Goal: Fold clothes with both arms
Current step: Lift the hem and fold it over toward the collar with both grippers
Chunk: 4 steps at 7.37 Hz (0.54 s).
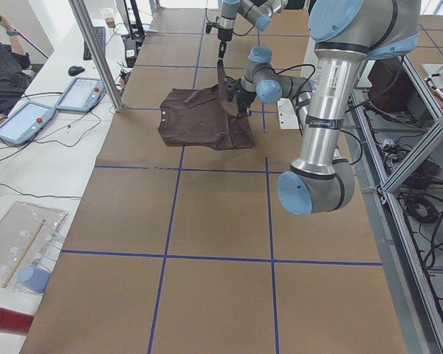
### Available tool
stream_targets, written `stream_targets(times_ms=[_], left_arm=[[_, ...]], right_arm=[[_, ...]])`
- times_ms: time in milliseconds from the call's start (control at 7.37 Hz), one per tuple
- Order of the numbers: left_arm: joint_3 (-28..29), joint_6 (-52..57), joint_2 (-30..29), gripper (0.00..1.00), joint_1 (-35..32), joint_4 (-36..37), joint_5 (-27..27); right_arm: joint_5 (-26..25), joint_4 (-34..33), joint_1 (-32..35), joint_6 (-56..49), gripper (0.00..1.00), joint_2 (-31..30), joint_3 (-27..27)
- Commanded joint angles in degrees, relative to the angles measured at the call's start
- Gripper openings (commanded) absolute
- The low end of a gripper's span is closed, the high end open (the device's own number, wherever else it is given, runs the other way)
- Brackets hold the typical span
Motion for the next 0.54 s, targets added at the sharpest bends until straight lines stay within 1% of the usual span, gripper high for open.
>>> stream_targets(times_ms=[0, 136, 271, 407], left_arm=[[10.9, 6.6, -4.9, 0.0, -6.8, -2.9, -0.1], [15.1, 7.5, -5.1, 0.0, -8.5, -7.2, -0.1], [22.0, 8.0, -7.3, 0.0, -9.7, -11.6, 0.0], [27.1, 8.6, -8.6, 0.0, -10.5, -16.0, 0.1]], right_arm=[[-0.1, 12.0, 3.6, -1.2, 0.0, 5.0, -15.1], [-0.1, 16.0, 3.8, -1.3, 0.0, 7.0, -21.1], [-0.1, 17.5, 4.4, -1.3, 0.0, 8.7, -25.0], [-0.1, 17.6, 4.8, -1.3, 0.0, 10.7, -28.1]])
